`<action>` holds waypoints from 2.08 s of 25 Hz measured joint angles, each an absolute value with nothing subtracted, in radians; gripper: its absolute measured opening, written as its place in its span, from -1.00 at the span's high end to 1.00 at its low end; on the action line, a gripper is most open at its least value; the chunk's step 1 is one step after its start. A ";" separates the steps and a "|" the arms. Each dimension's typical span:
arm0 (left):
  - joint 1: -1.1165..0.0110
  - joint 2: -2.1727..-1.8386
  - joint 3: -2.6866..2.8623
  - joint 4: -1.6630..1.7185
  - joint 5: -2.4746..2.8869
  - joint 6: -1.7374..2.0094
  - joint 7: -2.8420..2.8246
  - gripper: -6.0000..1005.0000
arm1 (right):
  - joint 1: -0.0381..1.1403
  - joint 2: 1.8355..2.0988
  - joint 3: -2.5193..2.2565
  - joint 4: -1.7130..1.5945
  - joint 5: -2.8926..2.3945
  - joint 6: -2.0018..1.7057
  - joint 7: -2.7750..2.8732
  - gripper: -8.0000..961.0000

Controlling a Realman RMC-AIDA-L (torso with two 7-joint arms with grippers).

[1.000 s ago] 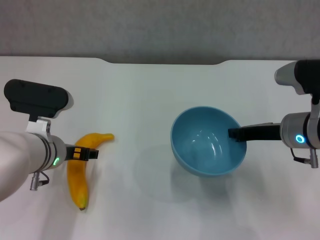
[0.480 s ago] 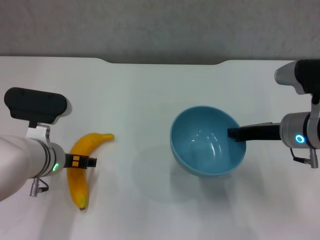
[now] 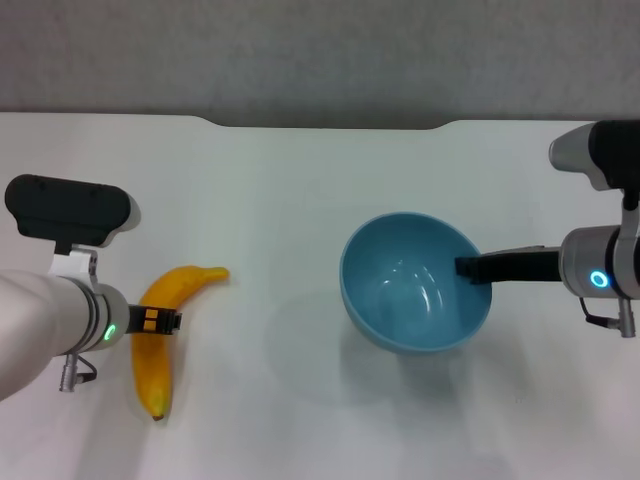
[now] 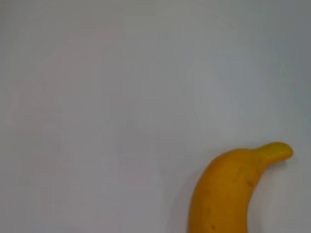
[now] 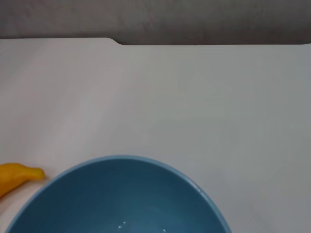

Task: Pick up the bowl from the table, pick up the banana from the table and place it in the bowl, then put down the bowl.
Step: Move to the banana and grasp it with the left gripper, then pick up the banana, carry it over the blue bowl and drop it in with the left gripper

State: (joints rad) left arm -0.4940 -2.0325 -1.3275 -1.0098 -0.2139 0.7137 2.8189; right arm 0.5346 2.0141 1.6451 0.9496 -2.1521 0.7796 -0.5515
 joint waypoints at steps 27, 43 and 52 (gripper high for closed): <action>-0.421 -2.020 -1.379 -1.453 -0.307 0.770 2.841 -0.02 | 0.541 2.013 1.607 0.901 -2.125 0.727 -0.553 0.92; -0.466 -2.029 -1.228 -1.511 -0.424 0.686 2.843 -0.03 | 0.702 2.014 1.477 0.776 -1.979 0.678 -0.556 0.92; -0.470 -2.027 -1.203 -1.434 -0.460 0.609 2.843 -0.17 | 0.724 2.015 1.437 0.771 -1.946 0.673 -0.558 0.91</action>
State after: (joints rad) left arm -0.4703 -2.0267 -1.2034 -1.4335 -0.4595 0.6089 2.8425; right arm 0.7239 2.0154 1.4373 0.7705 -1.9460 0.6733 -0.5580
